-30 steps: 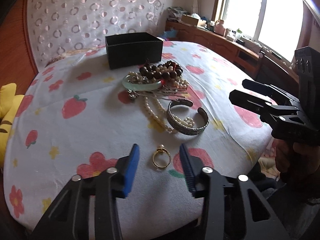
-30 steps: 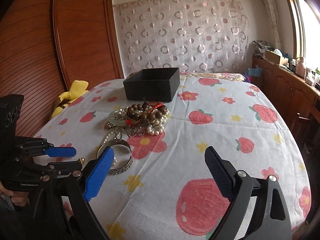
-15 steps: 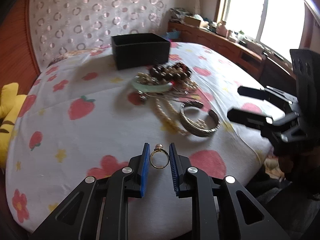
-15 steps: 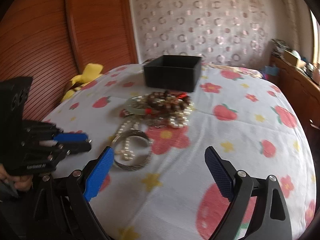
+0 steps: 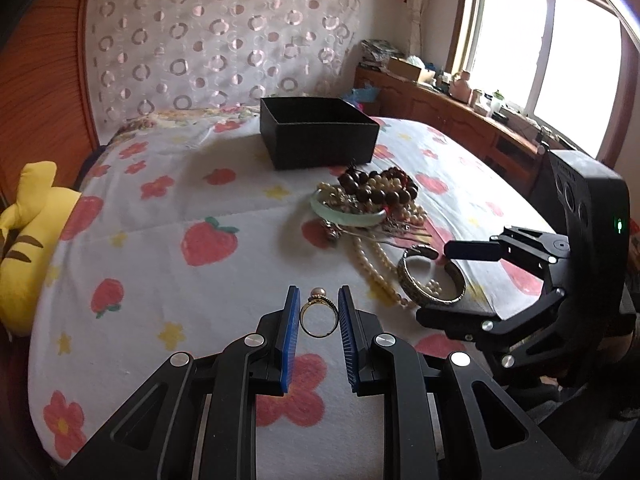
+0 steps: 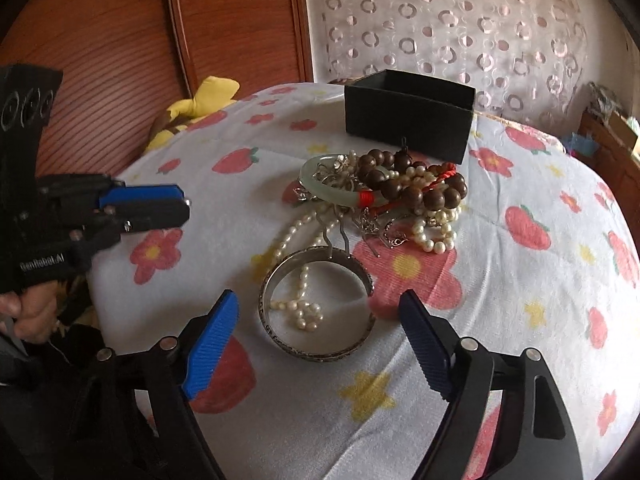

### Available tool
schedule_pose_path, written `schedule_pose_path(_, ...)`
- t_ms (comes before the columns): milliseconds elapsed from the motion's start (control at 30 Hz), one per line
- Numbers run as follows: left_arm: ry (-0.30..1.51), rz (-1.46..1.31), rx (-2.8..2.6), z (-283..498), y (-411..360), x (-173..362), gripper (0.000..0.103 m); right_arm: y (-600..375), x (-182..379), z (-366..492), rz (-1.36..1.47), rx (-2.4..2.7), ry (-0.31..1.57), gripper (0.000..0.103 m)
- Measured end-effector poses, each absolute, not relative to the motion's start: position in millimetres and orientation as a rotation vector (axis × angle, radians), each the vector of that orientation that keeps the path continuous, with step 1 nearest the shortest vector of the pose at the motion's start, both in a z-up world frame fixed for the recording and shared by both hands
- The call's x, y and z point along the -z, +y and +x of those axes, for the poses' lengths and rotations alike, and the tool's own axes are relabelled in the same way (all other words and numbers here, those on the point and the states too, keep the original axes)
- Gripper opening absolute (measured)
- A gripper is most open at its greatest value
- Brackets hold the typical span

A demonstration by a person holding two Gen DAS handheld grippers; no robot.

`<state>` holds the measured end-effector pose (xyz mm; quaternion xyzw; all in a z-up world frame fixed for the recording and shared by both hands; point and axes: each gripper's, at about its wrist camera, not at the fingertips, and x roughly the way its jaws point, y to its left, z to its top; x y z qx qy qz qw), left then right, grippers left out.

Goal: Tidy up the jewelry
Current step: 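Grasp the silver bangle rim with the right tool, then carry the bangle into the black box with the right tool while the left drops the ring in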

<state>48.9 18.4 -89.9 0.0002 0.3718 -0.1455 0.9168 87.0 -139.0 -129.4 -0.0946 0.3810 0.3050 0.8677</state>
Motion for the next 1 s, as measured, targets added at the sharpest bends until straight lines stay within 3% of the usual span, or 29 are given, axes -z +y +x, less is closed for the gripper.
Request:
schedule_pose_path(67,0.760,-0.002,0.294,49,20,90,0.018,-138,129,85,-0.232,-0.619,0.788,0.067)
schedule_pose_path(133,0.757,-0.002,0.291,50,20,88,0.018,-139,128,82,-0.245,-0.622,0.783,0.059)
schedule_pose_path(567,0.734,0.011,0.292,68,14,79,0.018,-158,100,64,-0.253,-0.655,0.739,0.059)
schedule_pose_path(1000,0.693,0.050,0.297,117,-5,58,0.018,-184,66,117,-0.252,-0.551,0.628,0.059)
